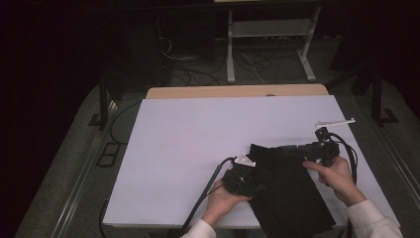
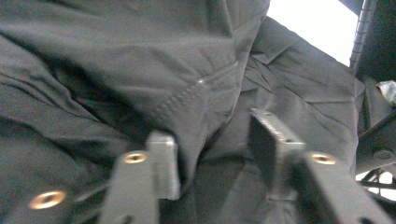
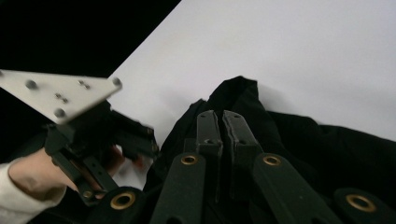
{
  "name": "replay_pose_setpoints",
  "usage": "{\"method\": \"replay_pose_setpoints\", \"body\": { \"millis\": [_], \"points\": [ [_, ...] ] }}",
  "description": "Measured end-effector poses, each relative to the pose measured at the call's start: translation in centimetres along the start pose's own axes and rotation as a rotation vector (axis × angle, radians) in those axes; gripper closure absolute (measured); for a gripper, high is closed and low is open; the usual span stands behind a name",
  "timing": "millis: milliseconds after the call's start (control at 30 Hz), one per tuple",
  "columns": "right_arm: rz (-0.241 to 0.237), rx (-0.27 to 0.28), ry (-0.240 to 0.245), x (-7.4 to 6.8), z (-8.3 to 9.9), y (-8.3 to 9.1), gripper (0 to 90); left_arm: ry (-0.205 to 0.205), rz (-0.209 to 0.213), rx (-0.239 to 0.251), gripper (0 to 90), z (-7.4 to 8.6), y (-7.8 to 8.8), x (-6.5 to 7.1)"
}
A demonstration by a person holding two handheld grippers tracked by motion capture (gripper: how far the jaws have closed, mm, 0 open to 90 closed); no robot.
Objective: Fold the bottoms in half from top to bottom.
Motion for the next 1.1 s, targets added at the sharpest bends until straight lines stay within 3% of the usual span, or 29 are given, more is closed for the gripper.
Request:
{"method": "replay_pose_setpoints", "body": {
  "millis": [67,267,500,900,1100],
  "points": [
    [0.000,-0.007,0.003,-0.1,0.3,0.1,85.1,-0.009,-0.013,0.005,40.7,-0.1,0.4,0.1],
    [-0.004,-0.008,0.015,-0.2,0.8,0.5,85.1,-0.011,0.027,0.016,26.8,-0.4,1.2,0.0],
    [0.000,-0.035,0.030,-0.4,1.4,1.0,85.1,0.000,0.052,0.079,14.4,-0.8,1.9,-0.3],
    [-0.024,-0.048,0.054,-1.2,2.6,2.2,85.0,0.038,0.024,0.168,13.0,-1.9,3.2,-1.7],
    [-0.028,-0.065,0.070,-1.7,3.3,2.6,85.0,0.057,0.011,0.183,13.4,-2.2,3.5,-2.4]
  ]
}}
Point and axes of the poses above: each handheld gripper's, and its own axes: y roughly backward along the jaws, z roughly out of its underside, x roughly to its right, the point moved 2 cm from there along -y, roughly forward along the jaws, and after that the axes turned 8 degrees about y, right-handed, at the moved point
